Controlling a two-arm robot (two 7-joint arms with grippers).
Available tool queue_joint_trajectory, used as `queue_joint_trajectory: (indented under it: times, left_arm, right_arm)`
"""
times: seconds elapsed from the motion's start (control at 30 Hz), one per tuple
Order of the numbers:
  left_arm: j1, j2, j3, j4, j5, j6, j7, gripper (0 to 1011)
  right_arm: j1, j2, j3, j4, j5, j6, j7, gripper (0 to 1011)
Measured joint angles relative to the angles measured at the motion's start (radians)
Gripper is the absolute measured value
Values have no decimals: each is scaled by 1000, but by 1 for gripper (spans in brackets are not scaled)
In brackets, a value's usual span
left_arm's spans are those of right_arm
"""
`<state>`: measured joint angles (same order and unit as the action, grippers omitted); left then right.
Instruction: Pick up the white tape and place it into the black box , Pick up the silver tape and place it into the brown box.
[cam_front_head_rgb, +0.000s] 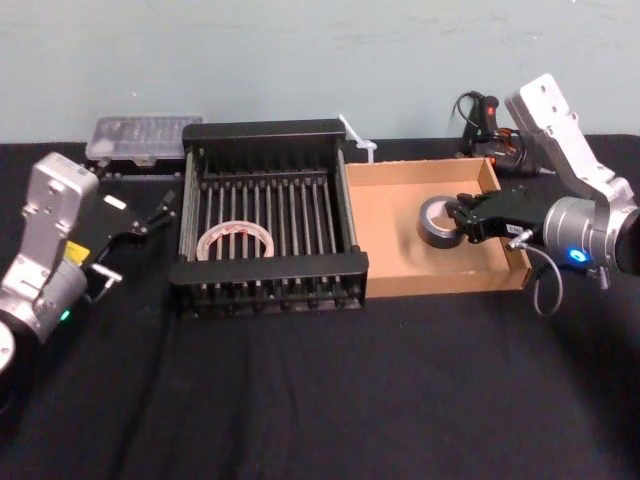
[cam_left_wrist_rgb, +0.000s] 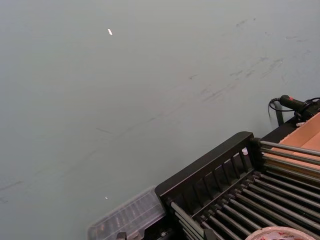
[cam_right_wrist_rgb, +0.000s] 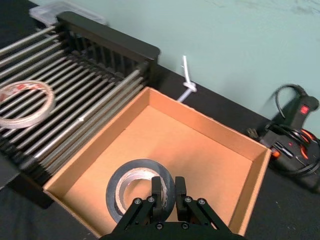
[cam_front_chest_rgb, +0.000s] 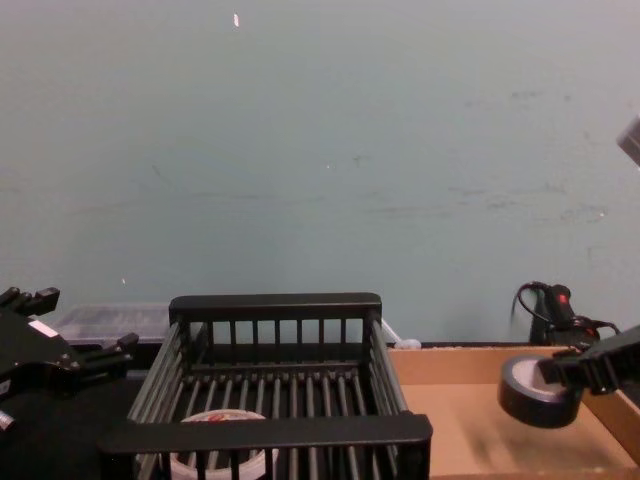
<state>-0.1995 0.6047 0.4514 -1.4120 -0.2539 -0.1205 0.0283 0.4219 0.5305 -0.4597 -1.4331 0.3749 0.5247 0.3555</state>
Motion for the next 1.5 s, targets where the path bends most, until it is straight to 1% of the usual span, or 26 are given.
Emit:
queue_joint_trajectory:
  times: [0.03,0.1,0.5,0.6,0.63,0.7,0.73,0.87,0.93,1.0,1.03,1.13,1.17,1.2,1.23,1.3,1.33,1.37,1.43,1.5]
  left_arm:
    - [0,0,0,0,0,0,0,1001]
    - [0,0,0,0,0,0,0,1001]
    - [0,0,0,0,0,0,0,1001]
    - [0,0,0,0,0,0,0,1002]
    - [0,0,0,0,0,0,0,1001]
    - [0,0,0,0,0,0,0,1001]
    - [0,0,0,0,0,0,0,1001]
    - [0,0,0,0,0,0,0,1001]
    - [0,0,0,0,0,0,0,1001]
    - [0,0,0,0,0,0,0,1002]
    - [0,0,0,0,0,0,0,1001]
    - [0,0,0,0,0,0,0,1001]
    - [0,0,0,0,0,0,0,1001]
    - [0,0,0,0,0,0,0,1001]
    - [0,0,0,0,0,0,0,1001]
    - [0,0,0,0,0,0,0,1001]
    - [0,0,0,0,0,0,0,1001]
    - [0,0,0,0,0,0,0,1001]
    - [0,0,0,0,0,0,0,1002]
    - [0,0,0,0,0,0,0,1001]
  right_arm:
    - [2,-8,6,8,-2,5,-7,161]
    - [2,-10,7,10,-3,6,-9,161]
    - [2,-5,5,6,-3,5,-7,169]
    - [2,-5,4,5,-3,4,-6,254]
    - [2,-4,4,5,-3,4,-6,303]
    - [2,-4,4,5,-3,3,-5,341]
    - [2,-4,4,4,-3,3,-5,395]
    - [1,-4,3,4,-3,3,-5,507]
    - [1,-4,3,4,-3,2,-4,586]
    - [1,-4,3,3,-3,2,-4,626]
    - [1,-3,3,3,-3,2,-4,685]
    - [1,-3,2,3,-3,2,-4,739]
    - [1,-3,2,3,-2,2,-3,794]
    - [1,-3,2,3,-2,2,-3,821]
    - [1,-3,2,3,-2,2,-3,869]
    - [1,-3,2,2,-2,1,-3,905]
    - [1,-3,2,2,-2,1,-3,954]
    - [1,-3,2,2,-2,1,-3,954]
    - [1,-3,2,2,-2,1,-3,997]
    - [1,-3,2,2,-2,1,-3,1000]
